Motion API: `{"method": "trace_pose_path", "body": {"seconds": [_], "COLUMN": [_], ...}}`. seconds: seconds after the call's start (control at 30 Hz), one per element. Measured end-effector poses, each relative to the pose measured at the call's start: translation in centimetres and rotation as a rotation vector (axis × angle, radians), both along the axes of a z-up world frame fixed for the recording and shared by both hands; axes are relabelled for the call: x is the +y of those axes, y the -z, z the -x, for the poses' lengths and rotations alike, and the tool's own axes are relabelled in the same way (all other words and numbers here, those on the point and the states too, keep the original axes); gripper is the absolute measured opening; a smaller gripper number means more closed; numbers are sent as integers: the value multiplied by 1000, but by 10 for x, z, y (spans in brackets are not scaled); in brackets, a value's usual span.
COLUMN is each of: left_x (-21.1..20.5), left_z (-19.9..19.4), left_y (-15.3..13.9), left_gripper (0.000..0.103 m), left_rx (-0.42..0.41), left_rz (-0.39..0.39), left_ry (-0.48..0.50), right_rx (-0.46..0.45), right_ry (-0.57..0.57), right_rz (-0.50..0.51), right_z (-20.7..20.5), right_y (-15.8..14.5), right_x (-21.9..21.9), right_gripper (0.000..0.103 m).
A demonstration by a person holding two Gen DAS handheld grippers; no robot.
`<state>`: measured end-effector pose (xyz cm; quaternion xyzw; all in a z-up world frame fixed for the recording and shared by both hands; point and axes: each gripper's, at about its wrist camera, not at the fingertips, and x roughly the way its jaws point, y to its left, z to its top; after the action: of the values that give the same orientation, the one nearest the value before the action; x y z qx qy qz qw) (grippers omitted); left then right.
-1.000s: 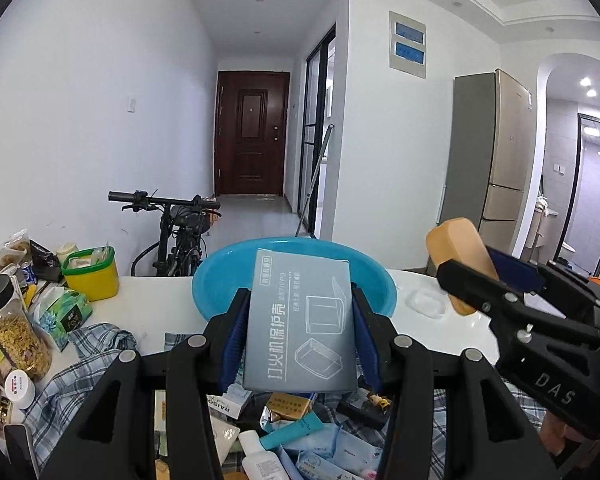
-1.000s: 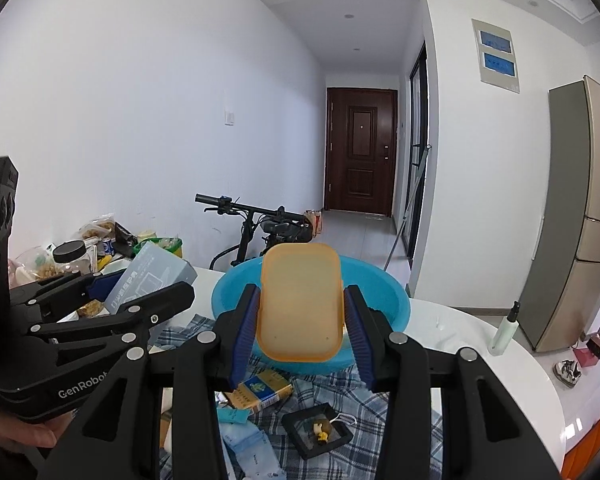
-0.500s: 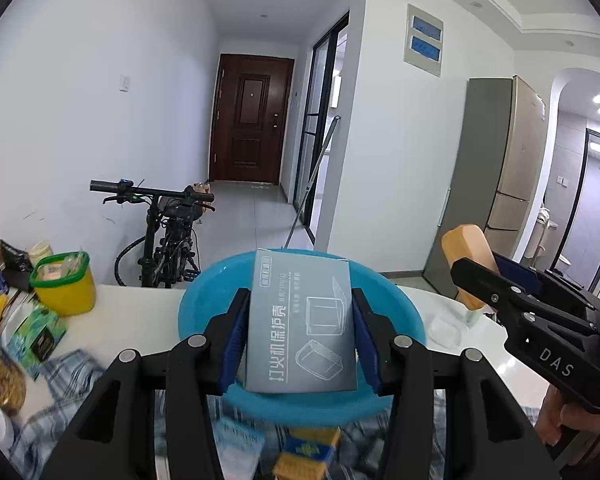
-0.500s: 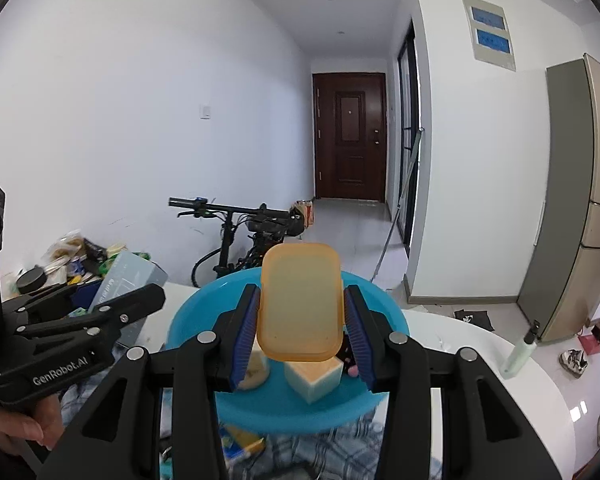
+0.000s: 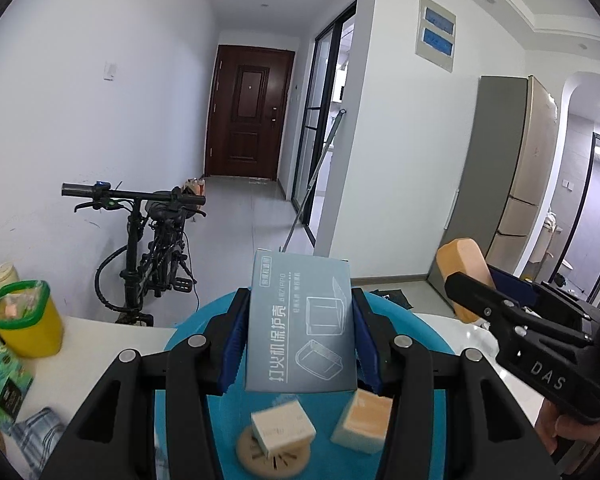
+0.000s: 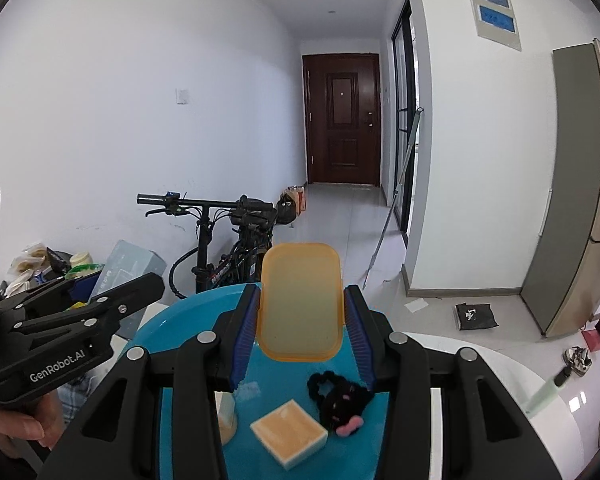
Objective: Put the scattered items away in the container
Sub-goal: 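Lift the grey box and soap dish and carry both over the basin, then lower grey box with left tool while right tool lowers orange soap dish into basin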
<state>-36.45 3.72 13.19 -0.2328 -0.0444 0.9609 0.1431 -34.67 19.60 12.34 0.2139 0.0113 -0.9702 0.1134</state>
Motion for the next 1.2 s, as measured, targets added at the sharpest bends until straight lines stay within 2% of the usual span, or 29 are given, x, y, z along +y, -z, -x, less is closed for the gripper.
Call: {"method": "trace_pose_path", "body": {"seconds": [0.07, 0.13, 0.17, 0.2, 0.23, 0.27, 0.4, 0.53, 0.63, 0.77, 1.03, 1.2], "left_x": [4, 7, 8, 8, 8, 8, 9, 7, 7, 5, 22, 28], "left_z": [13, 33, 40, 56, 64, 78, 111, 137, 150, 156, 158, 160], "left_y": [1, 7, 9, 14, 17, 22, 36, 59, 76, 95, 133, 151], "left_gripper": [51, 51, 51, 51, 51, 51, 51, 51, 51, 51, 51, 51], "left_rx": [-8, -54, -83, -161, -199, -256, -372, -510, -575, -634, -742, -783], "left_rz": [10, 17, 17, 9, 5, 11, 81, 80, 85, 37, 25, 37], "left_ry": [2, 11, 15, 21, 20, 17, -7, -11, -2, 3, 19, 14], "right_rx": [-7, -26, -42, -67, -93, -122, -291, -430, -504, -582, -688, -715], "right_ry": [-1, -12, -19, -31, -40, -51, -106, -133, -145, -159, -146, -140], "right_rz": [-5, -10, -8, -6, -5, -2, 1, -13, -7, 33, 15, -5], "right_z": [10, 21, 26, 34, 41, 49, 83, 107, 116, 124, 135, 135], "right_y": [3, 7, 8, 10, 12, 13, 24, 41, 57, 77, 114, 125], "right_x": [-2, -5, -5, -6, -6, -7, -5, -2, 0, 3, 9, 11], "right_gripper": [41, 41, 41, 41, 41, 41, 41, 41, 41, 41, 41, 41]}}
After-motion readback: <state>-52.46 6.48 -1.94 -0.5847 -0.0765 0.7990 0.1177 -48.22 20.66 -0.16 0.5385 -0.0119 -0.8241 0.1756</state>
